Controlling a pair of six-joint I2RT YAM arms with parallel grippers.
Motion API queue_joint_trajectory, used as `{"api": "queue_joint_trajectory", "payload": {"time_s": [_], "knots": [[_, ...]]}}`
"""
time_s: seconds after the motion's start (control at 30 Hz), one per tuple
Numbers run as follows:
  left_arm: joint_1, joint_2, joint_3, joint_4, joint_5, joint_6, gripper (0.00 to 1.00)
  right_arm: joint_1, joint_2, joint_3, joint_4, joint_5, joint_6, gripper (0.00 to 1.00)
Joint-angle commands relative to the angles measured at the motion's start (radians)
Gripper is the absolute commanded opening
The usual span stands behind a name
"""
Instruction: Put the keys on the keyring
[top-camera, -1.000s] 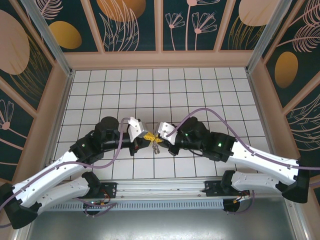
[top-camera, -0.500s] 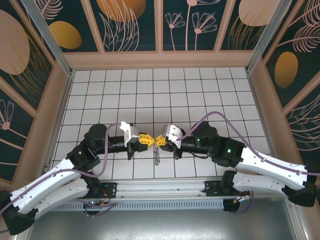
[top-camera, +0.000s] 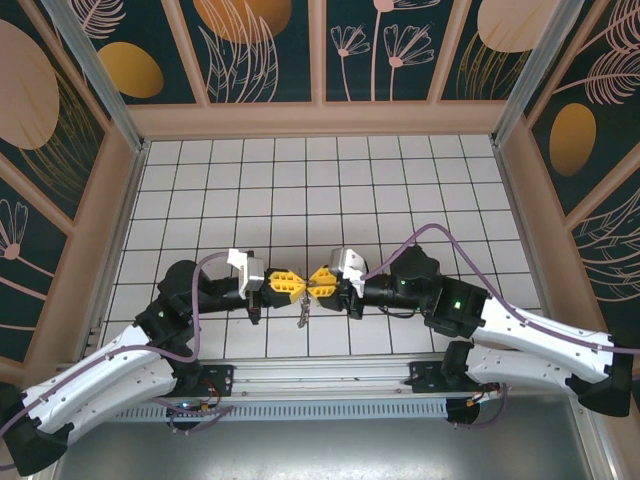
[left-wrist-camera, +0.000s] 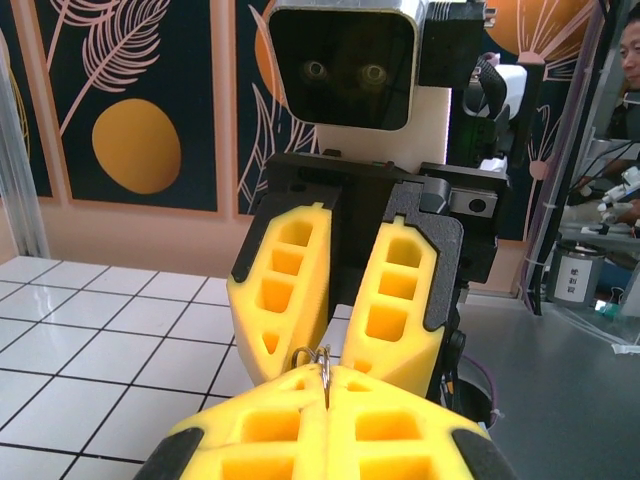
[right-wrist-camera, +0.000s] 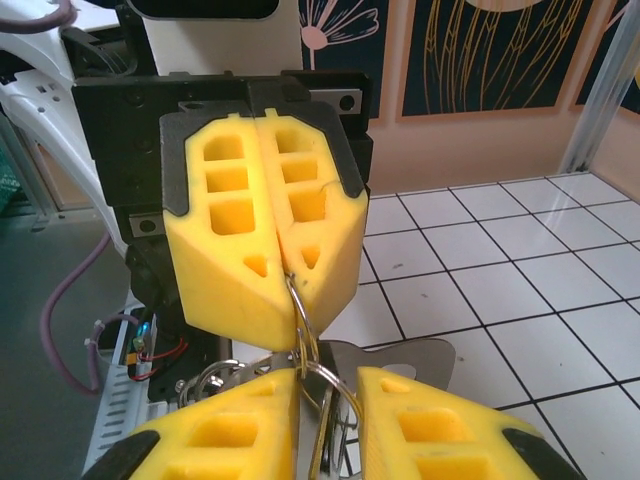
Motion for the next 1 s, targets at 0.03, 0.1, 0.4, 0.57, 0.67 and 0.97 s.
{"api": "queue_joint_trajectory", "payload": {"time_s": [0.03, 0.1, 0.4, 0.57, 0.67, 0.97], "knots": [[-0.01, -0.014, 0.008, 0.09, 0.051, -0.018, 0.0, -0.014, -0.04, -0.024, 0.049, 0.035, 0.027, 0.22], [-0.01, -0.009, 0.008, 0.09, 0.051, -0.017, 0.0, -0.013, -0.052, -0.031, 0.054, 0.023, 0.031, 0.21], [-0.01, -0.002, 0.01, 0.086, 0.051, -0.016, 0.0, -0.013, -0.073, -0.047, 0.047, 0.038, 0.031, 0.09], [-0.01, -0.002, 0.01, 0.085, 0.049, -0.016, 0.0, -0.013, -0.06, -0.05, 0.044, 0.047, 0.034, 0.07], [-0.01, 0.001, 0.007, 0.088, 0.046, -0.017, 0.0, -0.011, -0.039, -0.041, 0.017, 0.063, 0.032, 0.06], [-0.01, -0.01, 0.01, 0.062, 0.027, -0.001, 0.0, -0.009, -0.089, -0.055, -0.024, 0.091, 0.038, 0.08]]}}
